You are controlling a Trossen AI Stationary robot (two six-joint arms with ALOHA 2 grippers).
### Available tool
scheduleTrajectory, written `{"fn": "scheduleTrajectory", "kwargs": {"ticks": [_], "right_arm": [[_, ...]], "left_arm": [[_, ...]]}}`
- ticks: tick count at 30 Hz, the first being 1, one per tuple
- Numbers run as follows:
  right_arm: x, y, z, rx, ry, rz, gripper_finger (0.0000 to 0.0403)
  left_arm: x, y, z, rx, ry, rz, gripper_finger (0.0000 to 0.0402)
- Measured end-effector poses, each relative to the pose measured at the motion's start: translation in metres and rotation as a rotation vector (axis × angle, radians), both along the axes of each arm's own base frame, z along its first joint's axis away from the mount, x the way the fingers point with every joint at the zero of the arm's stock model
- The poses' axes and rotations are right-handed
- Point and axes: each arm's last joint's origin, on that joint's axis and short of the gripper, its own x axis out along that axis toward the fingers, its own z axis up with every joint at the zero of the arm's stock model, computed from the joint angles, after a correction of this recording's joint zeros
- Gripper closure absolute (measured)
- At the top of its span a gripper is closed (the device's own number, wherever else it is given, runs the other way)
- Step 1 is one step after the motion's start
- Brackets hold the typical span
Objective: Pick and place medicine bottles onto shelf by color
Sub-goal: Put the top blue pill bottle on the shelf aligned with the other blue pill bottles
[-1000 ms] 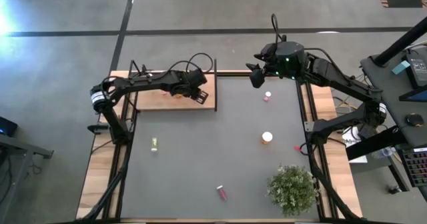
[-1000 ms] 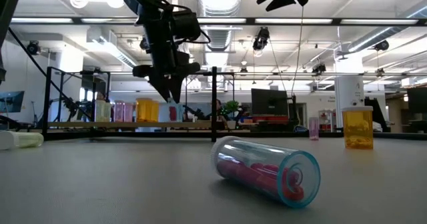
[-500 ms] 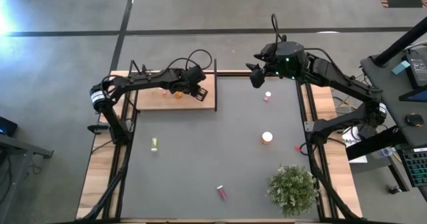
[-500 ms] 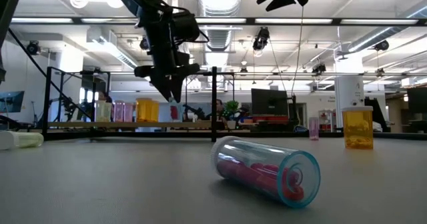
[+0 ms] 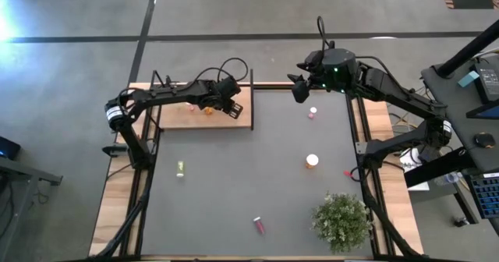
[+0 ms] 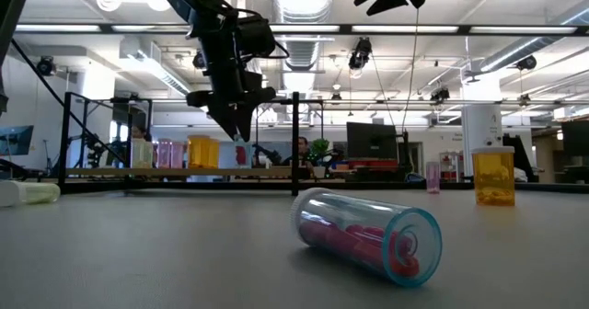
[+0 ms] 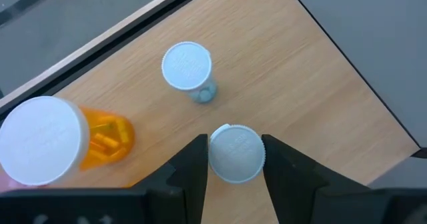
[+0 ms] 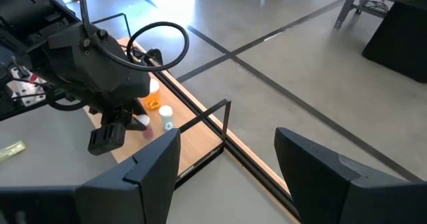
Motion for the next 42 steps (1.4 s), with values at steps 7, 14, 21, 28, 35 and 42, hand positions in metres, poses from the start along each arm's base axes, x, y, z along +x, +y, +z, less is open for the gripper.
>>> {"fn": "scheduleTrajectory", "kwargs": {"ticks": [7, 14, 21, 28, 35, 42], "right_arm": [[0.0000, 0.0000, 0.0001, 0.000, 0.000, 0.000, 0.0170], [0.0000, 0.0000, 0.0001, 0.000, 0.000, 0.000, 0.0170], [0.0000, 0.0000, 0.0001, 0.000, 0.000, 0.000, 0.0170], [0.0000, 0.0000, 0.0000, 0.000, 0.000, 0.000, 0.0170], [-0.0002, 0.0000, 0.0002, 0.000, -0.001, 0.000, 0.0170], [0.0000, 0.0000, 0.0001, 0.000, 0.000, 0.000, 0.0170]], "left_arm": [[0.0000, -0.0001, -0.0001, 0.002, 0.010, -0.023, 0.0286], [0.0001, -0.0003, -0.0001, 0.005, 0.018, -0.040, 0.0286], [0.0004, -0.0009, -0.0001, 0.004, 0.017, -0.042, 0.0286], [0.0002, -0.0017, -0.0006, -0.007, 0.020, -0.049, 0.0286], [0.0002, -0.0017, -0.0007, -0.006, 0.022, -0.052, 0.0286], [-0.0013, -0.0024, -0.0078, -0.005, 0.019, -0.049, 0.0286]]}}
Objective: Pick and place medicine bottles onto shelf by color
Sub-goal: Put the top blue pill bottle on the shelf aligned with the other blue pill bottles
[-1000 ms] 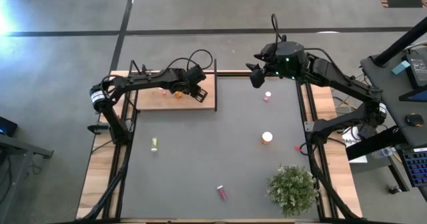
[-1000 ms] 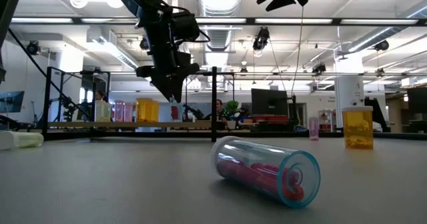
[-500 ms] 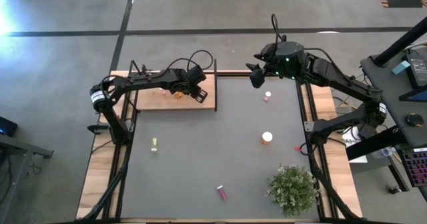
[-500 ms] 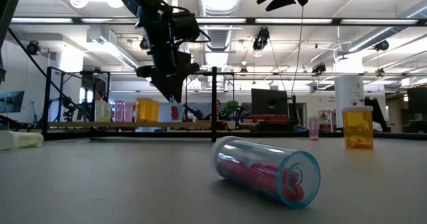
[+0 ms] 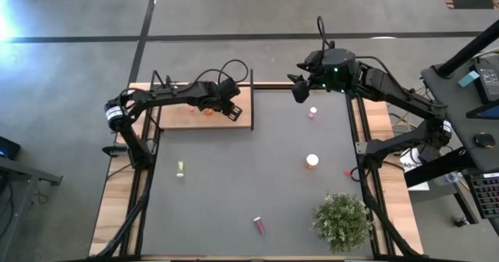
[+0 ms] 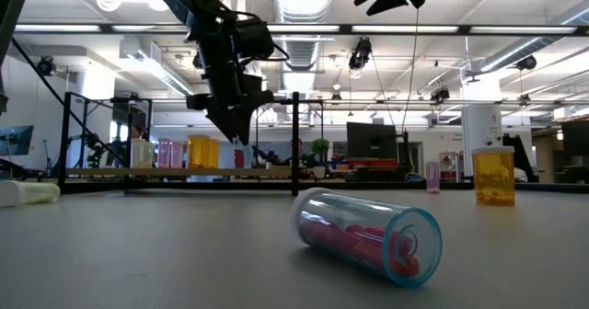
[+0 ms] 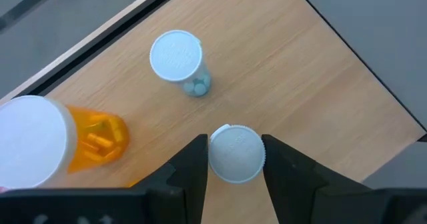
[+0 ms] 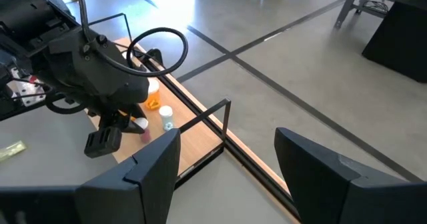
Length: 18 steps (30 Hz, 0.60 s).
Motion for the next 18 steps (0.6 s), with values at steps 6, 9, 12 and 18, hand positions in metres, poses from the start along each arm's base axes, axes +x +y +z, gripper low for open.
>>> {"fn": "scheduleTrajectory", "kwargs": {"ticks": [6, 9, 12, 18], "right_arm": [[0.0000, 0.0000, -0.0001, 0.000, 0.000, 0.000, 0.0170], [0.0000, 0.0000, 0.0000, 0.000, 0.000, 0.000, 0.0170], [0.0000, 0.0000, 0.0000, 0.000, 0.000, 0.000, 0.0170], [0.0000, -0.0001, 0.0000, 0.000, 0.000, 0.000, 0.0170]], "left_arm": [[0.0009, 0.0004, -0.0016, 0.009, -0.018, 0.000, 0.0286], [0.0010, 0.0014, -0.0009, 0.014, -0.022, -0.002, 0.0286], [0.0017, 0.0020, -0.0014, 0.018, -0.030, -0.002, 0.0286], [0.0019, 0.0023, -0.0019, 0.021, -0.034, -0.002, 0.0286]]}}
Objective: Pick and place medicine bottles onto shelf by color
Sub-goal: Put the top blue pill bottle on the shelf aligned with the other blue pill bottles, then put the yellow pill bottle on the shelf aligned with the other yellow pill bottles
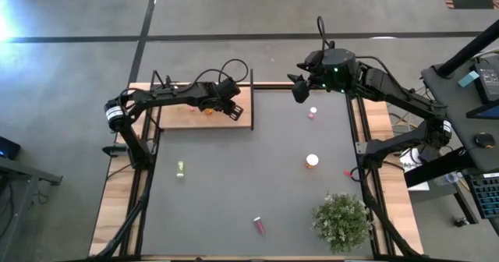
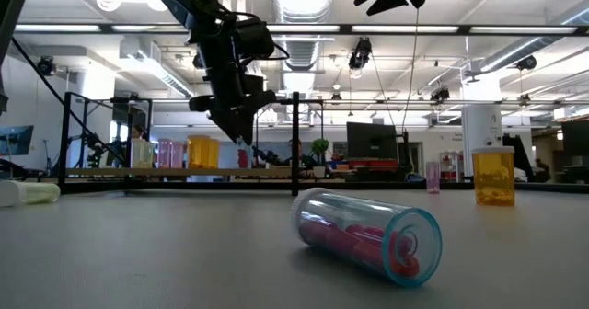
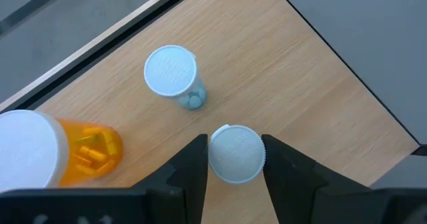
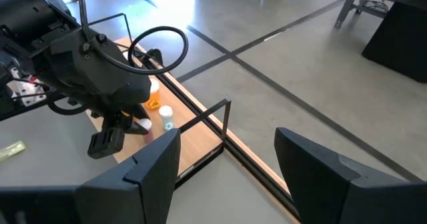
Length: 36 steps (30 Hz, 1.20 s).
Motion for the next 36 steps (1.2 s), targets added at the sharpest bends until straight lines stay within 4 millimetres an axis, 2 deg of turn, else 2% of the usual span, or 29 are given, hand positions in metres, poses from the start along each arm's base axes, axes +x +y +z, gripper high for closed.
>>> {"fn": "scheduleTrajectory", "kwargs": {"ticks": [5, 14, 22, 27, 36], "right_arm": [[0.000, 0.000, 0.000, 0.000, 0.000, 0.000, 0.0170], [0.000, 0.000, 0.000, 0.000, 0.000, 0.000, 0.0170], [0.000, 0.000, 0.000, 0.000, 0.000, 0.001, 0.0170], [0.000, 0.000, 0.000, 0.000, 0.000, 0.000, 0.0170], [0.000, 0.000, 0.000, 0.000, 0.000, 0.000, 0.0170]], "left_arm": [[0.000, 0.001, 0.000, 0.004, 0.001, 0.006, 0.0278], [0.001, 0.002, 0.005, 0.011, -0.015, 0.013, 0.0221], [-0.009, -0.003, 0.030, 0.047, -0.080, 0.015, 0.0211], [-0.019, -0.010, 0.055, 0.086, -0.159, 0.009, 0.0211], [-0.026, -0.047, 0.094, 0.166, -0.295, -0.073, 0.0211]]}}
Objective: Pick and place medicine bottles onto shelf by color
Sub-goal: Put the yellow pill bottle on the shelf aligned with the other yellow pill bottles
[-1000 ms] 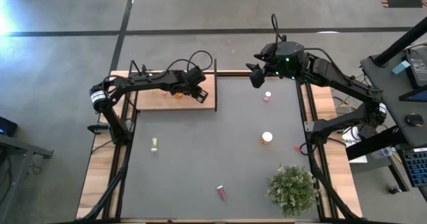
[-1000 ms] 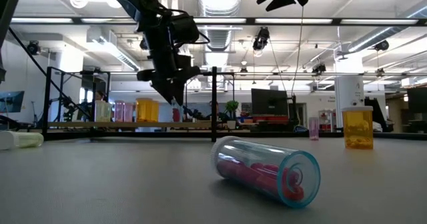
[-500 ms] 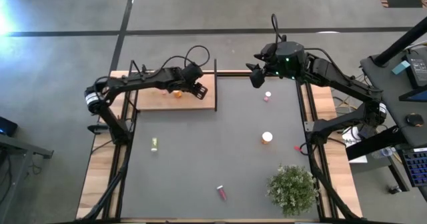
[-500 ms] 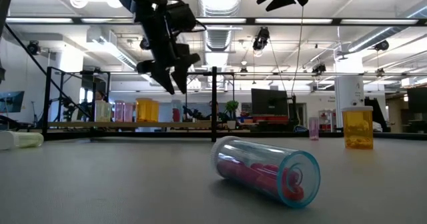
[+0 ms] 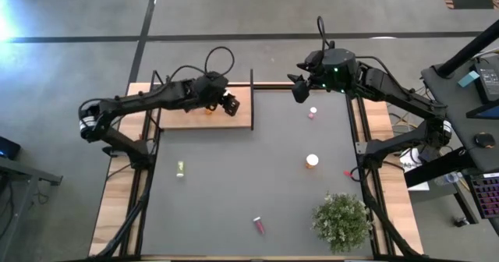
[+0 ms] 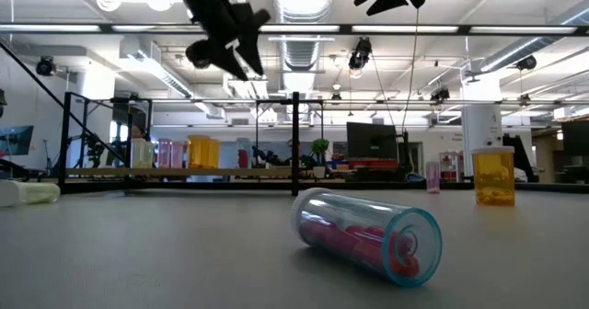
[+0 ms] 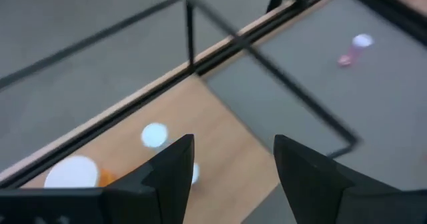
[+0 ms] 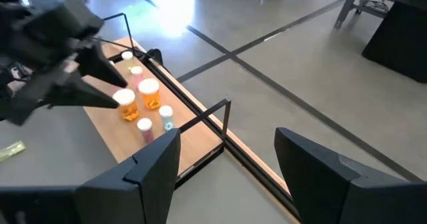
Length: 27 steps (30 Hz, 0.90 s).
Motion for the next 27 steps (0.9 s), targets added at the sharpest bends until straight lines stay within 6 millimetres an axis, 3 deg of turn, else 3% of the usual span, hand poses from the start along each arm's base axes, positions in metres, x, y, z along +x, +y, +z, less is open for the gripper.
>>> {"fn": "scheduleTrajectory", "kwargs": {"ticks": [7, 17, 21, 27], "right_arm": [[0.000, 0.000, 0.000, 0.000, 0.000, 0.000, 0.0170], [0.000, 0.000, 0.000, 0.000, 0.000, 0.000, 0.0170], [0.000, 0.000, 0.000, 0.000, 0.000, 0.000, 0.0170], [0.000, 0.000, 0.000, 0.000, 0.000, 0.000, 0.0170]], "left_arm": [[0.010, -0.031, 0.013, 0.072, -0.047, -0.043, 0.0211], [0.049, -0.062, 0.034, 0.107, -0.211, -0.107, 0.0211], [0.072, -0.078, 0.037, 0.024, -0.283, -0.122, 0.0211], [0.099, -0.107, 0.025, -0.062, -0.273, -0.149, 0.0211]]}}
